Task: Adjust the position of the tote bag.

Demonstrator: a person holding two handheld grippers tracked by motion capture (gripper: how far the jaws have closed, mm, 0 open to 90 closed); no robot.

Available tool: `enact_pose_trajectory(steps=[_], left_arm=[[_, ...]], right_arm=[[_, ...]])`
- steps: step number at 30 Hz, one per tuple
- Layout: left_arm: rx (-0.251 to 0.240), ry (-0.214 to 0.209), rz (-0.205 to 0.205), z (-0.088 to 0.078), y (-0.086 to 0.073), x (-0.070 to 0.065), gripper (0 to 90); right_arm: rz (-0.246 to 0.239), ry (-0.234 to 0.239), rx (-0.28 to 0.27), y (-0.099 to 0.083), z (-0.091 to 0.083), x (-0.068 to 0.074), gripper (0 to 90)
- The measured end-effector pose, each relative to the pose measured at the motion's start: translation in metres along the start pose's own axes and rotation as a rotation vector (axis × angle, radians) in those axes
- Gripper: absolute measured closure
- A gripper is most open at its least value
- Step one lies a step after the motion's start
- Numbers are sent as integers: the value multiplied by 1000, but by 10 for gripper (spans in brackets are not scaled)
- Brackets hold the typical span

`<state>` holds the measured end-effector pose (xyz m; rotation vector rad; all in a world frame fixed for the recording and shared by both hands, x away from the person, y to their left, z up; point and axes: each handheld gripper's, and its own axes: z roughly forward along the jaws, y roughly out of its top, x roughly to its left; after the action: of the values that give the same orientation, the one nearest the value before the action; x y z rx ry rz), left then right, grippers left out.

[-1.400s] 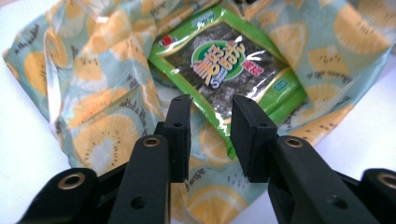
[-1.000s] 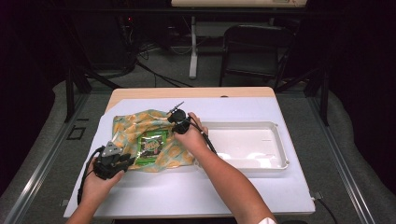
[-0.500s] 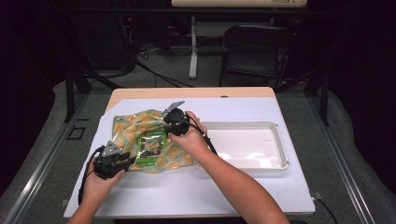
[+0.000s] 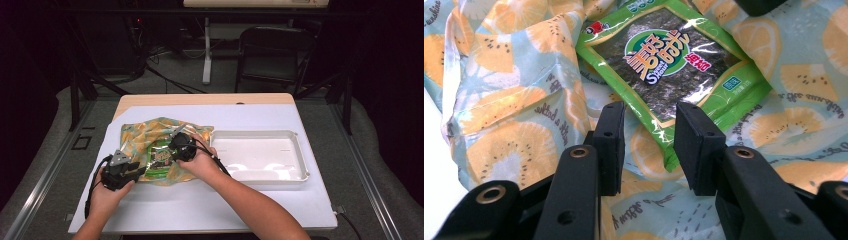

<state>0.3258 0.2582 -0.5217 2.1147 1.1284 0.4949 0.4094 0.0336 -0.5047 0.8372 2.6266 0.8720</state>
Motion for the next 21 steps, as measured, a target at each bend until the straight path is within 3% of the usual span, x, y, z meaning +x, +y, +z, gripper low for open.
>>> enact_pose_trajectory(steps=[5,8,15,21], left_arm=[[-5,-1,1,0,0,0,657],[2,-1,3,0,0,0,659],[13,4,-3,2,-1,2,653],[30,11,-9,5,-1,2,649]], right_arm=[[10,22,18,3,8,1,698],[-16,30,55,1,10,4,717],[-15,51,94,-17,1,8,740],[-19,39,115,-33,0,11,738]])
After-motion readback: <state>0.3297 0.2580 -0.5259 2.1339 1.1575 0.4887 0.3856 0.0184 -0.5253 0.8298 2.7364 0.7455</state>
